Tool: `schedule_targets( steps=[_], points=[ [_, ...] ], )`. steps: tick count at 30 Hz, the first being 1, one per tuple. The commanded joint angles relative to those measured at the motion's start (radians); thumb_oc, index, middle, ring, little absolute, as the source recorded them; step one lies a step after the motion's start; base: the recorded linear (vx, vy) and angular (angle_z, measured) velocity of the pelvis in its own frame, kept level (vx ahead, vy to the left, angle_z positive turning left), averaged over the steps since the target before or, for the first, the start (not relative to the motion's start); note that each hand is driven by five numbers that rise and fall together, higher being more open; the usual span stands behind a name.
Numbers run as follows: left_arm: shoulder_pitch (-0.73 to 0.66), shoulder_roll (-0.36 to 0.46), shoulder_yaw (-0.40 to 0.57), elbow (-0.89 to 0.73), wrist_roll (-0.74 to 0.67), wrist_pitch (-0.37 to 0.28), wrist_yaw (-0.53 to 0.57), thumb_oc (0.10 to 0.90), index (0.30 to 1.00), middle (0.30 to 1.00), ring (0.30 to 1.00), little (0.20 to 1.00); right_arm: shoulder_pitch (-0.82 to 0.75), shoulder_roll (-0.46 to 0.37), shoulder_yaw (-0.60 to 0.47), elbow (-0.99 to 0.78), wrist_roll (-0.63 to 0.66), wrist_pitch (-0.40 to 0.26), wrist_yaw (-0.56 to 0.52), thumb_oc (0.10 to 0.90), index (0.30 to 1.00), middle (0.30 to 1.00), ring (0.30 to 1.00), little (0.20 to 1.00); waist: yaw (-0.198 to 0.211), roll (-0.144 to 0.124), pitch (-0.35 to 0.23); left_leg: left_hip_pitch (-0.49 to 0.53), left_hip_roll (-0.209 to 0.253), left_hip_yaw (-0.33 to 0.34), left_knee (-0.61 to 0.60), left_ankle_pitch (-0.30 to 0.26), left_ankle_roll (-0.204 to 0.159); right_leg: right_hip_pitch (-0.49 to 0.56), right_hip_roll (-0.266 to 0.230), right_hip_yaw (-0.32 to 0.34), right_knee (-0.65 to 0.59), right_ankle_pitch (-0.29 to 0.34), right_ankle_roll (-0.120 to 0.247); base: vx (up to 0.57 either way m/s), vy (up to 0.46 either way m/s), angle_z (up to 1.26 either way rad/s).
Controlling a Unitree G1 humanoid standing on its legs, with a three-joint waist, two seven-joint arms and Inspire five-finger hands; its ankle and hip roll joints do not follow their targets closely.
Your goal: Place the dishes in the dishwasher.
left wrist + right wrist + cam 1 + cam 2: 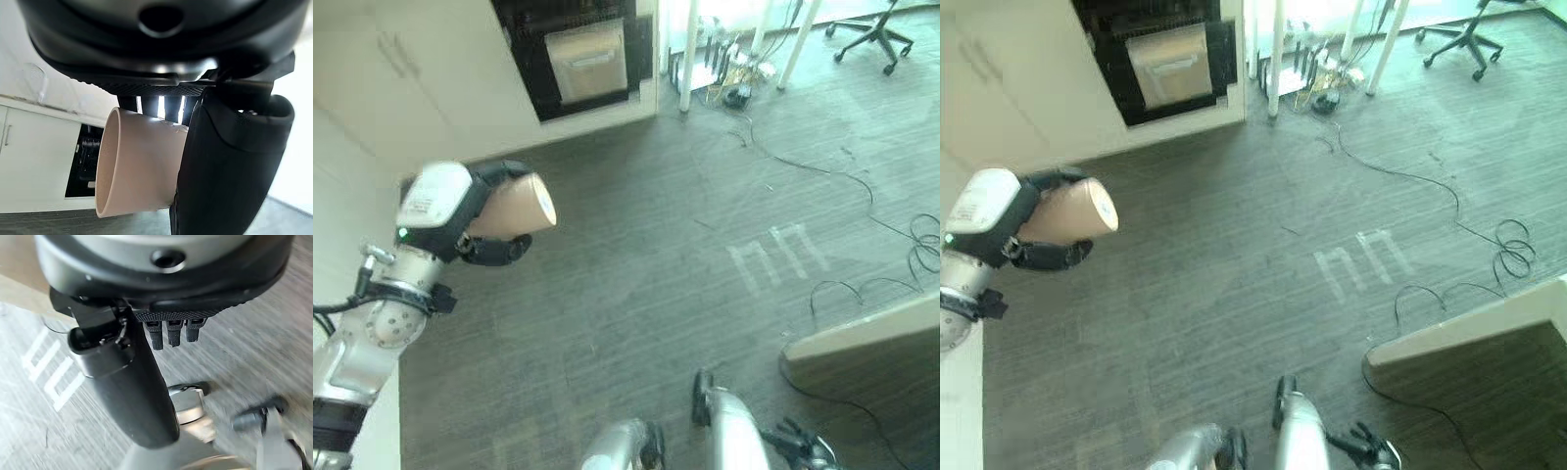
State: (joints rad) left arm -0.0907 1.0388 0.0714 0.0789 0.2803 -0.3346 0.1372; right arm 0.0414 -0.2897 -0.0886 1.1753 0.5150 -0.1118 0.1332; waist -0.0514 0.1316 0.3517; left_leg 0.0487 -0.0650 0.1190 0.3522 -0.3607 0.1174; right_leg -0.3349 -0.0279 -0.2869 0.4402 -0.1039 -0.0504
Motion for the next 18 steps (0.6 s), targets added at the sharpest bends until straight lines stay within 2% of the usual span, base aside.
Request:
schedule_targets(
  steps=[1,2,3,4,6,7,8,9,10,12,16,17,18],
  points=[
    [-0.056,0.038,0.158,-0.107,-0.076,-0.065,0.026,0.4,0.3,0.3,0.3,0.3,0.008,-0.056,0.016,-0.036,0.025,-0.039,0.01,0.8,0.9,0.9,0.9,0.9,0.003,-0.009,-0.106,0.109,0.006,-0.031,-0.052,0.026,-0.049,0.157,-0.028,0.032,-0.121,-0.026,0.132,0.63,-0.433,-0.13],
    [-0.066,0.031,0.148,-0.116,-0.08,-0.07,0.024,0.4,0.3,0.3,0.3,0.3,0.009,-0.077,0.031,-0.044,0.021,-0.047,0.017,0.8,0.9,0.9,0.9,0.9,0.007,-0.02,-0.113,0.117,0.03,-0.01,0.037,0.233,-0.134,0.211,-0.016,0.027,-0.14,-0.068,0.086,0.64,-0.483,0.09],
    [-0.073,0.029,0.144,-0.123,-0.086,-0.072,0.021,0.4,0.3,0.3,0.3,0.3,0.014,-0.088,0.029,-0.048,0.017,-0.057,0.021,0.8,0.9,0.9,0.9,0.9,0.006,-0.025,-0.108,0.053,0.039,0.003,0.201,0.303,-0.164,0.235,-0.015,0.034,-0.14,-0.087,0.062,0.59,-0.494,-0.03],
    [-0.084,0.027,0.145,-0.123,-0.101,-0.078,0.006,0.4,0.3,0.3,0.3,0.3,0.017,-0.103,0.024,-0.038,0.015,-0.078,0.028,0.8,0.9,0.9,0.9,0.9,0.006,-0.033,-0.101,-0.044,0.055,0.026,0.393,0.34,-0.186,0.265,-0.017,0.044,-0.14,-0.107,0.039,0.42,-0.331,0.16],
    [-0.106,0.024,0.145,-0.117,-0.117,-0.084,-0.024,0.4,0.3,0.3,0.3,0.3,0.016,-0.121,0.012,-0.013,0.027,-0.098,0.039,0.8,0.9,0.9,0.9,0.9,0.004,-0.043,-0.09,-0.161,0.095,0.05,0.54,0.313,-0.188,0.312,-0.012,0.062,-0.14,-0.14,0.021,0.34,-0.239,-0.03],
    [-0.113,0.024,0.143,-0.113,-0.121,-0.084,-0.031,0.4,0.3,0.3,0.3,0.3,0.014,-0.127,0.006,-0.006,0.029,-0.1,0.044,0.8,0.9,0.9,0.9,0.9,0.004,-0.044,-0.086,-0.191,0.098,0.056,0.539,0.298,-0.181,0.322,-0.011,0.062,-0.14,-0.144,0.018,0.2,-0.103,-0.2],
    [-0.129,0.026,0.138,-0.104,-0.128,-0.082,-0.042,0.4,0.3,0.3,0.3,0.3,0.006,-0.136,-0.004,0.005,0.027,-0.101,0.055,0.8,0.9,0.9,0.9,0.9,0.01,-0.045,-0.078,-0.231,0.089,0.074,0.506,0.275,-0.152,0.326,-0.013,0.059,-0.14,-0.144,0.015,0.32,0.005,-0.2],
    [-0.129,0.033,0.14,-0.086,-0.126,-0.082,-0.04,0.4,0.3,0.3,0.3,0.3,-0.013,-0.141,0.0,0.016,0.005,-0.098,0.062,0.8,0.9,0.9,0.9,0.9,0.022,-0.049,-0.073,-0.247,0.054,0.08,0.345,0.239,-0.125,0.338,-0.01,0.093,-0.14,-0.152,0.026,0.32,0.047,-0.11],
    [-0.128,0.033,0.14,-0.081,-0.123,-0.084,-0.036,0.4,0.3,0.3,0.3,0.3,-0.02,-0.142,0.001,0.018,0.0,-0.096,0.063,0.8,0.9,0.9,0.9,0.9,0.026,-0.055,-0.071,-0.238,0.049,0.088,0.282,0.238,-0.12,0.344,-0.011,0.107,-0.14,-0.157,0.03,0.4,0.092,-0.3],
    [-0.106,0.033,0.154,-0.081,-0.12,-0.075,-0.022,0.4,0.3,0.3,0.3,0.3,-0.032,-0.142,0.017,0.015,-0.012,-0.084,0.057,0.8,0.9,0.9,0.9,0.9,0.044,-0.053,-0.07,-0.246,0.016,0.044,0.031,0.277,-0.124,0.366,0.007,0.154,-0.14,-0.177,0.044,0.3,0.085,-0.85],
    [-0.105,0.033,0.155,-0.081,-0.12,-0.075,-0.022,0.4,0.3,0.3,0.3,0.3,-0.033,-0.142,0.017,0.015,-0.012,-0.084,0.057,0.8,0.9,0.9,0.9,0.9,0.044,-0.055,-0.068,-0.242,0.013,0.045,0.025,0.28,-0.124,0.368,0.005,0.155,-0.14,-0.178,0.045,0.08,0.026,-1.11],
    [-0.081,0.025,0.161,-0.078,-0.11,-0.075,-0.006,0.4,0.3,0.3,0.3,0.3,-0.041,-0.138,0.031,0.024,-0.016,-0.077,0.049,0.8,0.9,0.9,0.9,0.9,0.061,-0.043,-0.066,-0.292,0.01,-0.005,-0.052,0.309,-0.141,0.388,0.029,0.181,-0.14,-0.19,0.051,0.51,0.17,-0.34],
    [-0.029,0.006,0.181,-0.065,-0.087,-0.105,0.02,0.4,0.3,0.3,0.3,0.3,-0.043,-0.131,0.043,0.041,-0.029,-0.076,0.04,0.8,0.9,0.9,0.9,0.9,0.081,-0.031,-0.067,-0.379,0.036,-0.039,-0.052,0.335,-0.162,0.422,0.05,0.2,-0.14,-0.21,0.054,1.01,0.342,-0.05]
  ],
)
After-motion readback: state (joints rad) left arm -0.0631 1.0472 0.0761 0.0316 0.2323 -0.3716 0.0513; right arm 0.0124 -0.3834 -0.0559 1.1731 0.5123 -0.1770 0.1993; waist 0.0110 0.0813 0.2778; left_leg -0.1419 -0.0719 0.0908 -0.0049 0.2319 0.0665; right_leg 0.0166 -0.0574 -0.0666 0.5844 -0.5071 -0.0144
